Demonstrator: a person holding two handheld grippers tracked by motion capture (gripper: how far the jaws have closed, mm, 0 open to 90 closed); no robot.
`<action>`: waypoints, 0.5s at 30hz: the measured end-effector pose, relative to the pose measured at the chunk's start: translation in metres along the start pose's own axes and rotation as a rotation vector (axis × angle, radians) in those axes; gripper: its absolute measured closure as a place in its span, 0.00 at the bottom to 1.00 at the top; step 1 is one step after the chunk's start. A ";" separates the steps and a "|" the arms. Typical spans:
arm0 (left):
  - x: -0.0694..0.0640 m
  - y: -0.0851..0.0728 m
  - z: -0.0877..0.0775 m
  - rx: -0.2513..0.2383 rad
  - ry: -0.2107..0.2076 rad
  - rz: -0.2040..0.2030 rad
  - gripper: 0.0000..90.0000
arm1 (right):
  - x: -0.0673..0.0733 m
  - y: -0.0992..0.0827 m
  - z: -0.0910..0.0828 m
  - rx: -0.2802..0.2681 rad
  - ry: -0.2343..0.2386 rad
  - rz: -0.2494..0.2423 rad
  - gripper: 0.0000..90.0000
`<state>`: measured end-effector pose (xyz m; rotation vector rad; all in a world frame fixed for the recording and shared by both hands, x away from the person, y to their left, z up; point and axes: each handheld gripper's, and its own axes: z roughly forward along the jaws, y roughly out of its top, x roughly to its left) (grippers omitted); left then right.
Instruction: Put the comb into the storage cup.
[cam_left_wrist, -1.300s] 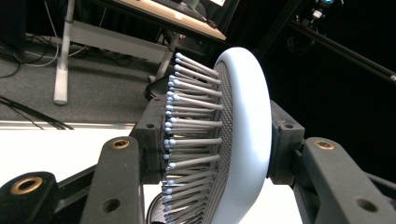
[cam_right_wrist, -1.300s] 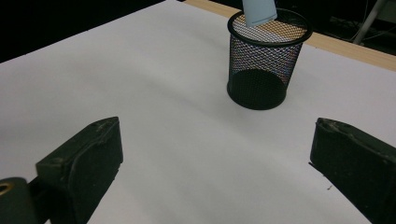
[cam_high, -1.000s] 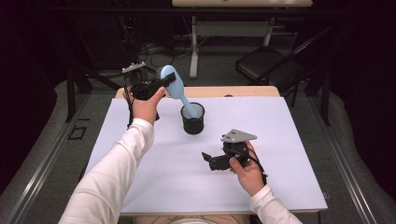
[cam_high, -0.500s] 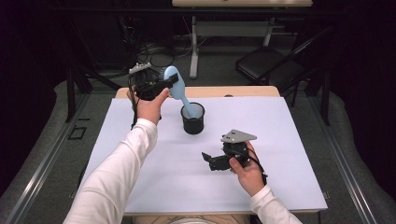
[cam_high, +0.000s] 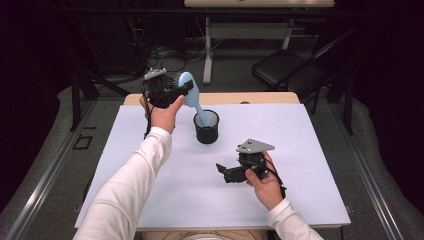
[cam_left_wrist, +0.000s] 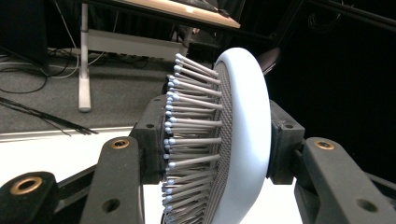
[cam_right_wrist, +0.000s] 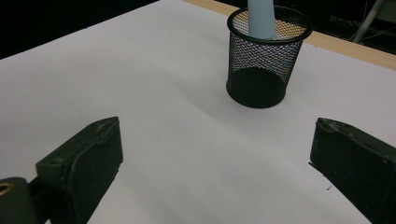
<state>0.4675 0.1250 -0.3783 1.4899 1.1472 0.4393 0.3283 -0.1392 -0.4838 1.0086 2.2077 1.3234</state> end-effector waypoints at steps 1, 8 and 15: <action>-0.001 0.000 0.001 0.001 0.000 0.002 0.57 | 0.000 0.000 0.000 0.001 0.000 -0.001 0.02; -0.005 -0.004 0.007 0.013 0.004 0.021 0.57 | 0.001 0.000 0.001 0.004 0.000 -0.005 0.02; -0.007 -0.008 0.012 0.024 0.012 0.043 0.57 | 0.000 0.000 0.001 0.001 -0.001 -0.005 0.02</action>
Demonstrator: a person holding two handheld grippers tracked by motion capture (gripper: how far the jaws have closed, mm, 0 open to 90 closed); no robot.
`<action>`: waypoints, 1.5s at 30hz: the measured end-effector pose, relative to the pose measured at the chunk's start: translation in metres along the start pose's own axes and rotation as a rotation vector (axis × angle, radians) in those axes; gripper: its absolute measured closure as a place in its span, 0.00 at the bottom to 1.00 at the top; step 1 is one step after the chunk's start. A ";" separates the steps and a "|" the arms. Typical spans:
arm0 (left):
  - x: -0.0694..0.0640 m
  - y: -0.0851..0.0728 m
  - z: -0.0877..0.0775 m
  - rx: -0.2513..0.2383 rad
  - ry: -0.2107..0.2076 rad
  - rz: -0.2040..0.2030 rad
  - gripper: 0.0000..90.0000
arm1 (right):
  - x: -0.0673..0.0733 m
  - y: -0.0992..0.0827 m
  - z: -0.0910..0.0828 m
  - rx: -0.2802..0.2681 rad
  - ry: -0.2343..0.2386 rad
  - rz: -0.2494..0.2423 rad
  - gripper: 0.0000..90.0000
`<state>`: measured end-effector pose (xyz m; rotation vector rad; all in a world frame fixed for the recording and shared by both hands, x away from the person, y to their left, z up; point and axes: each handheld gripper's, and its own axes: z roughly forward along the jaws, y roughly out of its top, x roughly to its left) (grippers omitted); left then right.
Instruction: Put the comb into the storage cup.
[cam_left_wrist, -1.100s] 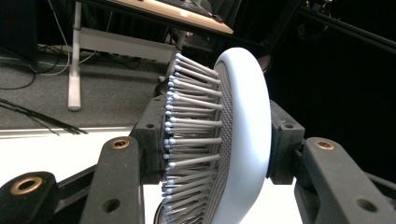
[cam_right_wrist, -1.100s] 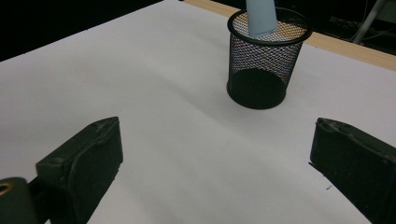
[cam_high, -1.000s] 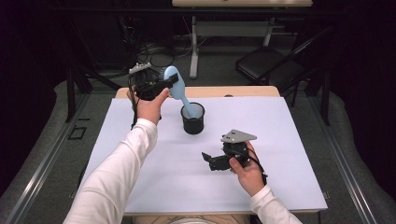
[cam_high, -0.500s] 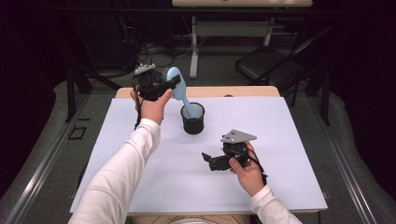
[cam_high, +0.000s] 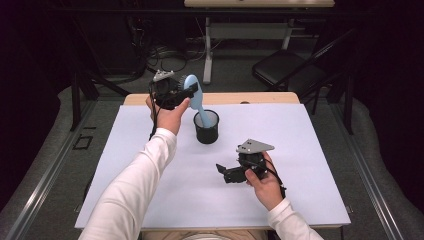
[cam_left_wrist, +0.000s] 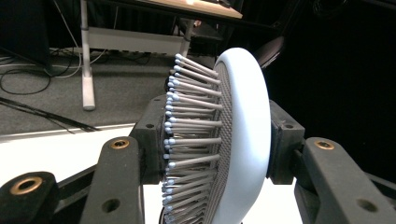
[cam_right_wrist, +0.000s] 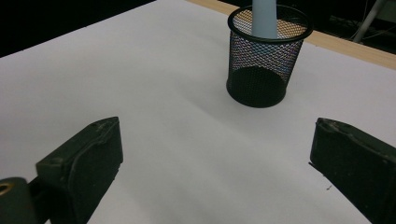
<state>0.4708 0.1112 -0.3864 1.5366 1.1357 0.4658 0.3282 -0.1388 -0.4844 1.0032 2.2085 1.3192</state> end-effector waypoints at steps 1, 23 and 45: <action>0.000 0.000 0.001 0.004 0.002 0.003 0.57 | 0.000 0.000 0.000 0.000 0.000 0.000 0.02; -0.008 -0.008 0.014 0.032 0.032 0.088 0.57 | 0.000 0.000 -0.001 0.000 -0.001 0.002 0.02; -0.013 -0.020 0.026 0.089 0.038 0.127 0.57 | -0.001 0.000 -0.001 0.000 -0.003 0.001 0.02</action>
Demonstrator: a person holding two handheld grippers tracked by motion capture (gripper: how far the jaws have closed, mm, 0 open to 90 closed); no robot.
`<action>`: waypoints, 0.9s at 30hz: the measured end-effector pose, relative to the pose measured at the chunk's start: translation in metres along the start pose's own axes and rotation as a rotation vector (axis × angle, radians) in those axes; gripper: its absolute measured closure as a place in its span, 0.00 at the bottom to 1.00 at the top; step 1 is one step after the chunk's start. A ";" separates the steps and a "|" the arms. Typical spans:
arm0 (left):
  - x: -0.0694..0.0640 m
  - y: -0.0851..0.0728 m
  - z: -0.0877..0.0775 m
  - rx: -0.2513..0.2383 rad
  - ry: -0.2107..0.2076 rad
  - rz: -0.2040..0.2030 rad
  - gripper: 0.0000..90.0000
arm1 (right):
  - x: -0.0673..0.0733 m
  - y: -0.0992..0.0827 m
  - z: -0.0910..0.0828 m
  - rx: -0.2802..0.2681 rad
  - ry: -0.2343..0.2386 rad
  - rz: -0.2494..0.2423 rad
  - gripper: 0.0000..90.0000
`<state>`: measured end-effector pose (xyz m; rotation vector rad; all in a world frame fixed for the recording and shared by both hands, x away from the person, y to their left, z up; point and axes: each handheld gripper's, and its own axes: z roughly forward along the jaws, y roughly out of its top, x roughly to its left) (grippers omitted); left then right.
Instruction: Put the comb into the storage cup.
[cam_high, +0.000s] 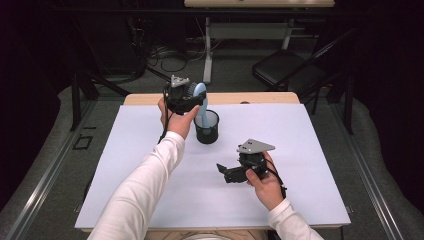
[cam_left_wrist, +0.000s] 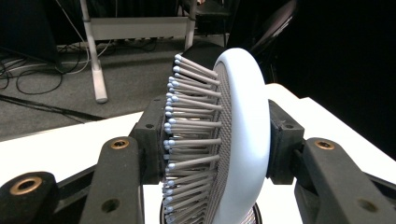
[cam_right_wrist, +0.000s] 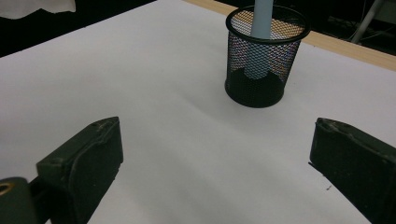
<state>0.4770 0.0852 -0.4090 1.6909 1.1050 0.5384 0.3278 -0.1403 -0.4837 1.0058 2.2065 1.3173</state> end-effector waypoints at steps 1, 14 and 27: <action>0.000 0.000 0.000 0.002 -0.001 0.001 0.57 | 0.000 0.000 0.000 0.000 0.000 0.000 0.02; 0.000 -0.006 0.005 0.019 0.001 0.004 0.57 | 0.000 0.000 0.000 -0.002 -0.001 -0.004 0.02; -0.001 -0.011 0.009 0.016 -0.007 0.012 0.56 | 0.000 0.000 0.000 -0.002 -0.003 -0.005 0.03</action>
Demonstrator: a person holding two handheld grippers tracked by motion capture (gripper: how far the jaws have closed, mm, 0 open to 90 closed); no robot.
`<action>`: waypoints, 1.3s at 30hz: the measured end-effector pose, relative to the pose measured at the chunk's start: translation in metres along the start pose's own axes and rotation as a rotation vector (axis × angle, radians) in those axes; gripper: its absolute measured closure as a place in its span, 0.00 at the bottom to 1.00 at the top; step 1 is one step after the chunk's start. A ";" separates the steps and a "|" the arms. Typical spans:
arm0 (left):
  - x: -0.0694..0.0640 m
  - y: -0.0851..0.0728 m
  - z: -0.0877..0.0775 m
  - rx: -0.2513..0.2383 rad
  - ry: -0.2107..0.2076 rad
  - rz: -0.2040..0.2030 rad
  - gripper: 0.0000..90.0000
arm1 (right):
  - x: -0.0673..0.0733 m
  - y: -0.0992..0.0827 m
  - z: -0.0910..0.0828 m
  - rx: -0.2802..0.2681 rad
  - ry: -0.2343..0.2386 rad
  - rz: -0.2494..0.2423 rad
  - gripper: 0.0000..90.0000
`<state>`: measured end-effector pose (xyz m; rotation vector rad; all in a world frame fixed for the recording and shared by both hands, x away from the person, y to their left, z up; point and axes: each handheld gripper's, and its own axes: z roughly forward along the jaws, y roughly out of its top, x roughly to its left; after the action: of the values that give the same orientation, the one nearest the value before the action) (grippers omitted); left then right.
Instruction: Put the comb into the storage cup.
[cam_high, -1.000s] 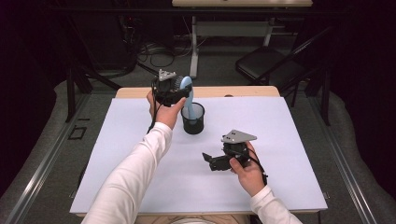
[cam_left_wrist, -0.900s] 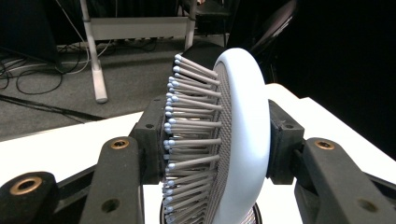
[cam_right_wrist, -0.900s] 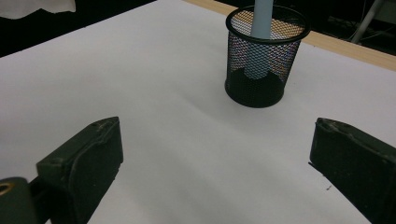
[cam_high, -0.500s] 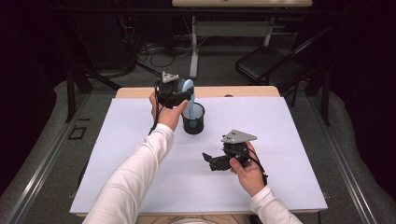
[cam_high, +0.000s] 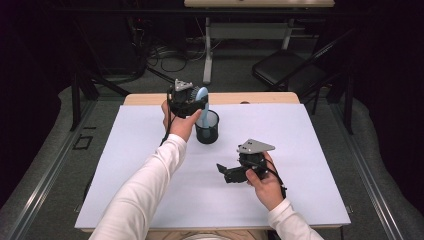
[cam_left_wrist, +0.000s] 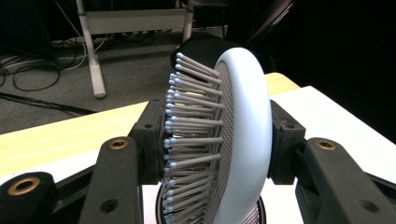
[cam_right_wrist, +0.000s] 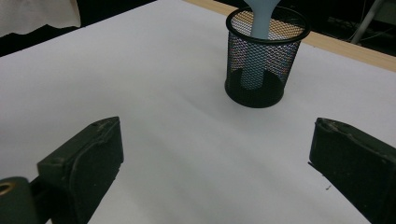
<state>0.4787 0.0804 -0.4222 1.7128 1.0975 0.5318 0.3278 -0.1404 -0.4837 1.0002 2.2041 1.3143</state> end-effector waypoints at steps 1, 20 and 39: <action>0.000 0.000 0.000 -0.002 -0.001 -0.002 0.56 | 0.000 0.000 0.000 0.000 0.000 0.001 0.03; 0.001 -0.001 0.002 -0.011 -0.007 -0.010 0.55 | 0.000 0.000 0.000 0.000 0.001 0.001 0.03; 0.001 -0.002 0.000 -0.011 0.000 -0.021 0.54 | 0.000 0.000 0.001 0.002 0.002 0.001 0.03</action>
<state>0.4788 0.0811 -0.4242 1.6895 1.1096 0.5239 0.3280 -0.1399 -0.4845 1.0019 2.2074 1.3143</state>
